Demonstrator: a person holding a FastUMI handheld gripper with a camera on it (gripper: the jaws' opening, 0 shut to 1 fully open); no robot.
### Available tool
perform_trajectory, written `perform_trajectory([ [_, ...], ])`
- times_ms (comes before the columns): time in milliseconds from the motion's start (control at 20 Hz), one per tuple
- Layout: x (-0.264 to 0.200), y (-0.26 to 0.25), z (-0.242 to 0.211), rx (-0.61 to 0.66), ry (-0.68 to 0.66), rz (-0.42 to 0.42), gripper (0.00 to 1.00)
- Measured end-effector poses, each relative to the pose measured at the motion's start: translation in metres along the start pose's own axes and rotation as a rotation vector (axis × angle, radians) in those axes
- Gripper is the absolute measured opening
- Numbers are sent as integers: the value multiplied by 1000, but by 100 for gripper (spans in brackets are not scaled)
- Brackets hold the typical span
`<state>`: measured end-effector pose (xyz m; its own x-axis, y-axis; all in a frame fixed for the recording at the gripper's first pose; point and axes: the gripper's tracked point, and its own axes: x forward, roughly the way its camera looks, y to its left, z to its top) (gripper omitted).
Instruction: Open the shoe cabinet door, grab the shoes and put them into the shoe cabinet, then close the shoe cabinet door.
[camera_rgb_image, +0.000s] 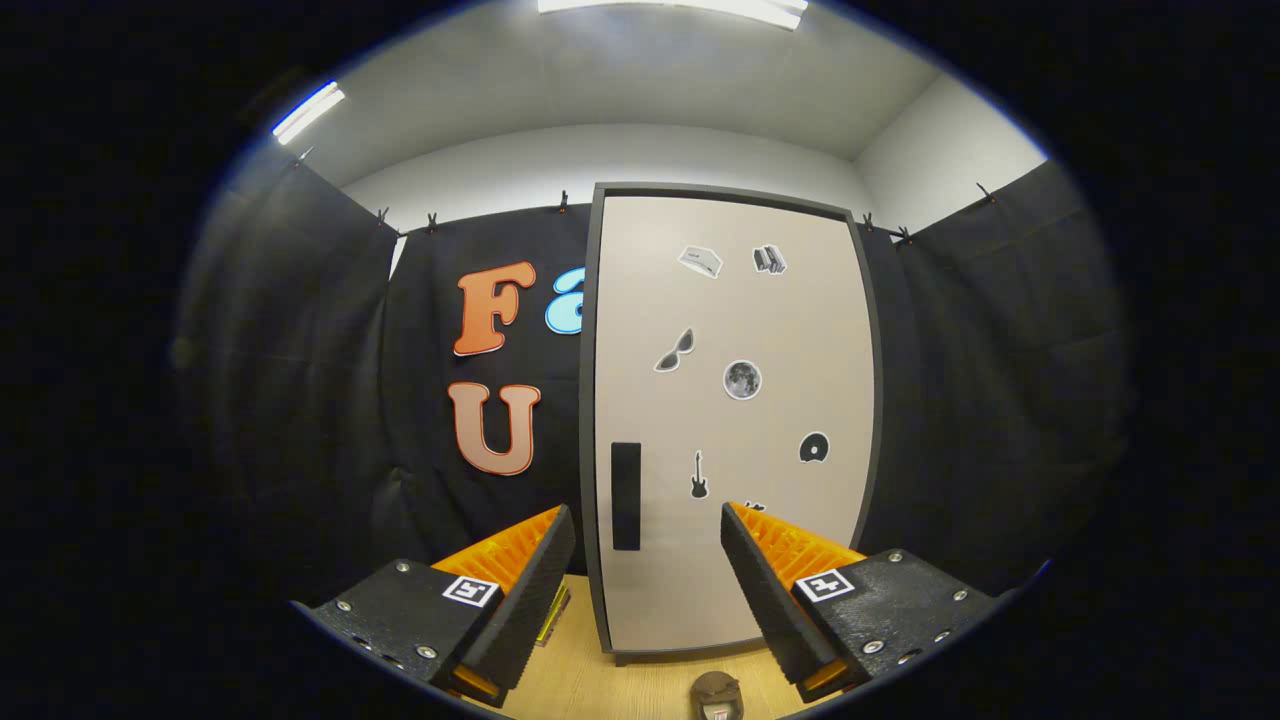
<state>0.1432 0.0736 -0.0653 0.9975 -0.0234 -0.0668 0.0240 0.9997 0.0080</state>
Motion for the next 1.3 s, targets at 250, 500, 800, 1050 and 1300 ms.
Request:
perform_trajectory([
  [250,52,6,-17,29,20,6,92],
  [500,98,12,-30,18,34,30,89],
  [800,144,20,-48,21,48,47,78],
  [1050,166,26,-57,-30,48,38,65],
  [1300,173,29,-57,-45,42,15,41],
])
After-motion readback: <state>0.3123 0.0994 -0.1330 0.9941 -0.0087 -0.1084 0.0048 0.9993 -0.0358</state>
